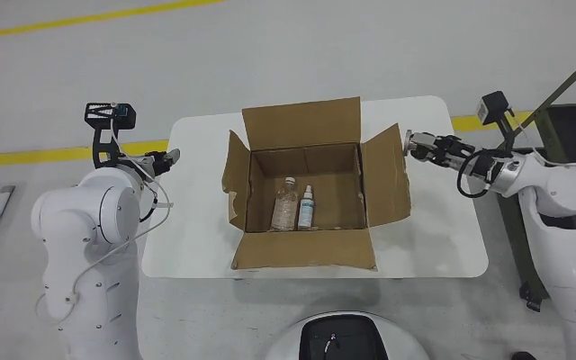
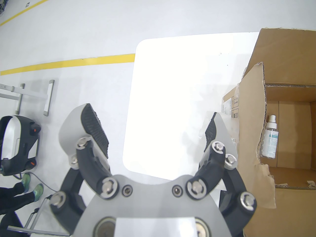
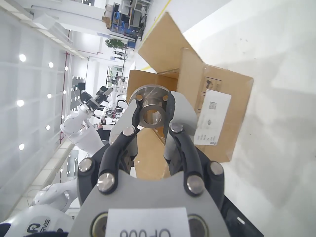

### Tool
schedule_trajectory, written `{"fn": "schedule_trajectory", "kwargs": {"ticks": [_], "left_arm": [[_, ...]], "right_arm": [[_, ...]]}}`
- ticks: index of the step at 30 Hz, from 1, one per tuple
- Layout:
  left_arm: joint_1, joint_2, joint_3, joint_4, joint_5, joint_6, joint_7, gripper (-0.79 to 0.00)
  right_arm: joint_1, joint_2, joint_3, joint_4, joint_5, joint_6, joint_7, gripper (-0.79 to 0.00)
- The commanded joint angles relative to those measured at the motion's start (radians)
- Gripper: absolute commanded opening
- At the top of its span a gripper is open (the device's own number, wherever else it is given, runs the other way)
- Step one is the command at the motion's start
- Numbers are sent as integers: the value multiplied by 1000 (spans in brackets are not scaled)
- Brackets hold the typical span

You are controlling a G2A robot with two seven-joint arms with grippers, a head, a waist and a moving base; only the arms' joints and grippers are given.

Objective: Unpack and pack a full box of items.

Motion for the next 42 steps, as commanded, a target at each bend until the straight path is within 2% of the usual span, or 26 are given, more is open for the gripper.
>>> {"fn": "schedule_trajectory", "kwargs": {"ticks": [1, 5, 8, 12, 16, 21, 30, 42], "left_arm": [[0, 0, 0, 0, 0, 0, 0, 0], [0, 0, 0, 0, 0, 0, 0, 0], [0, 0, 0, 0, 0, 0, 0, 0], [0, 0, 0, 0, 0, 0, 0, 0], [0, 0, 0, 0, 0, 0, 0, 0], [0, 0, 0, 0, 0, 0, 0, 0], [0, 0, 0, 0, 0, 0, 0, 0], [0, 0, 0, 0, 0, 0, 0, 0]], "right_arm": [[30, 1, -19, -14, 7, -11, 6, -785], [98, -2, -121, -2, -35, -14, 14, -785], [158, -13, -251, 23, -105, -9, 3, -785], [253, -31, -459, 74, -313, -1, 14, -785], [332, -57, -635, 157, -454, 8, 16, -785], [401, -95, -782, 299, -503, 10, 14, -785], [496, -157, -927, 497, -534, 4, -5, -785], [565, -224, -1042, 626, -606, -8, -28, -785]]}}
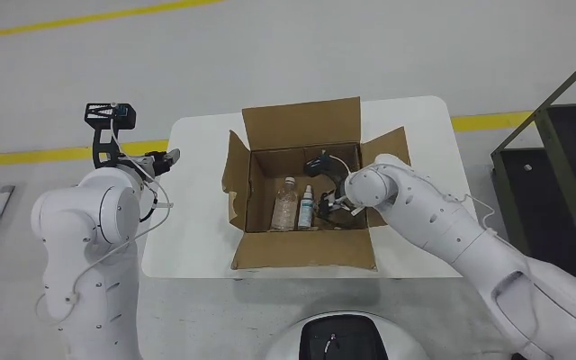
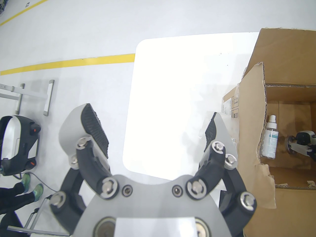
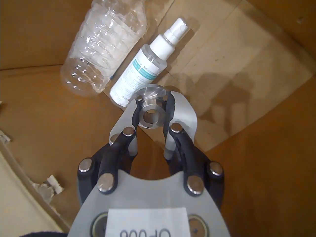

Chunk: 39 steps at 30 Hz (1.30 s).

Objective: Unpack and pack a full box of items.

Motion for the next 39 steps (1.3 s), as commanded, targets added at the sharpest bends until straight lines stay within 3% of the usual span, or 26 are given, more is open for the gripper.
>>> {"fn": "schedule_trajectory", "kwargs": {"ticks": [1, 3, 7, 23, 27, 29, 31, 36, 39], "left_arm": [[0, 0, 0, 0, 0, 0, 0, 0], [0, 0, 0, 0, 0, 0, 0, 0], [0, 0, 0, 0, 0, 0, 0, 0], [0, 0, 0, 0, 0, 0, 0, 0], [0, 0, 0, 0, 0, 0, 0, 0], [0, 0, 0, 0, 0, 0, 0, 0], [0, 0, 0, 0, 0, 0, 0, 0], [0, 0, 0, 0, 0, 0, 0, 0], [0, 0, 0, 0, 0, 0, 0, 0]], "right_arm": [[5, -9, -9, 16, -1, -2, -2, -785], [10, -16, -14, 28, 4, -6, 5, -785], [20, -29, -21, 49, 2, -12, 9, -646], [43, -50, -5, 110, -9, -27, 30, -493], [57, -46, 30, 102, 8, -24, 15, -505], [70, -37, 76, 90, 39, -21, -8, -557], [80, -24, 137, 81, 87, -33, -36, -785], [62, 47, 399, -11, 225, -113, -126, -785], [-13, 102, 588, -125, 267, -132, -146, -785]]}}
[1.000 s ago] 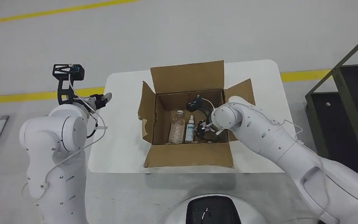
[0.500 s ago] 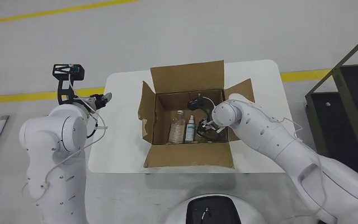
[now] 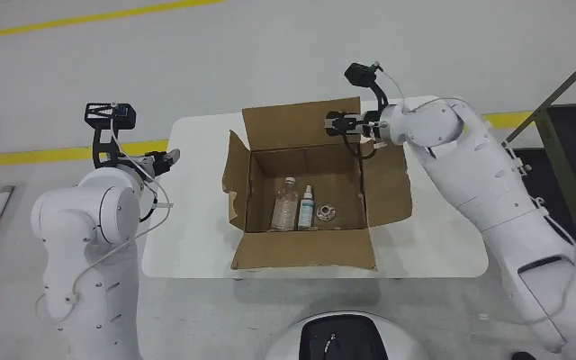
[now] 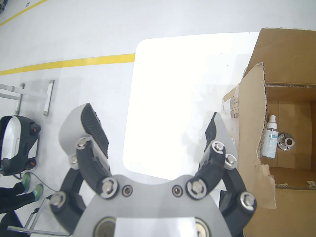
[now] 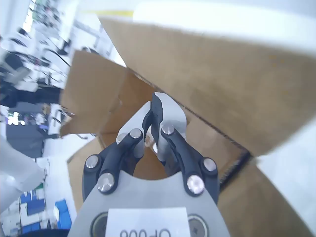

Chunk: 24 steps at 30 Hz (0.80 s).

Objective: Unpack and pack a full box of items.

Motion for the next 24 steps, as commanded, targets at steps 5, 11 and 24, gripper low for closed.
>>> {"fn": "schedule_trajectory", "kwargs": {"ticks": [5, 11, 24], "left_arm": [[0, 0, 0, 0, 0, 0, 0, 0], [0, 0, 0, 0, 0, 0, 0, 0], [0, 0, 0, 0, 0, 0, 0, 0]], "right_arm": [[-187, 75, 328, -218, 113, 33, 10, -785], [-397, 121, 529, -353, 92, 126, 32, -785], [-566, 111, 449, -410, 392, 172, 154, -785]]}}
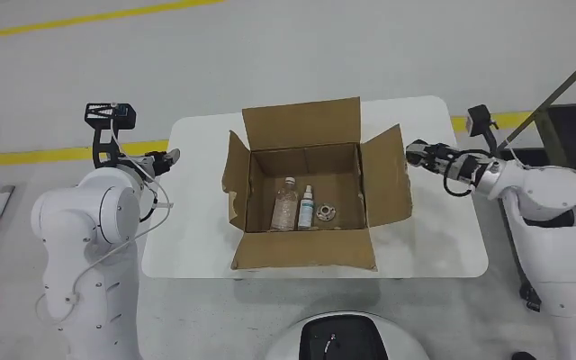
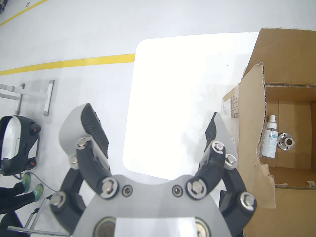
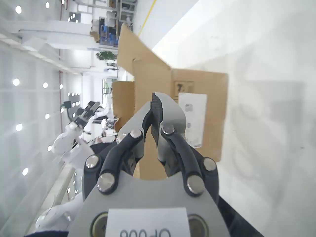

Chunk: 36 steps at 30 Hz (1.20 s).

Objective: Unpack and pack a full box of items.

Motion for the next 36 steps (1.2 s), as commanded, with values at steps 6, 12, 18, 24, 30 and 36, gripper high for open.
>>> {"fn": "schedule_trajectory", "kwargs": {"ticks": [6, 12, 18, 24, 30, 36], "left_arm": [[0, 0, 0, 0, 0, 0, 0, 0], [0, 0, 0, 0, 0, 0, 0, 0], [0, 0, 0, 0, 0, 0, 0, 0], [49, 0, -12, -6, -29, -5, 72, -108], [82, 0, -8, -18, -98, -31, 88, -785], [132, -1, -4, -21, -209, -58, 84, -785]], "right_arm": [[62, -17, -151, 60, 129, -83, 119, -785], [142, -33, -297, 154, 103, -132, 180, -785], [194, -37, -381, 200, 11, -113, 209, -785], [217, -36, -421, 227, -28, -97, 217, -785], [229, -33, -419, 233, -23, -101, 203, -785], [225, -22, -392, 219, -27, -106, 168, -785]]}}
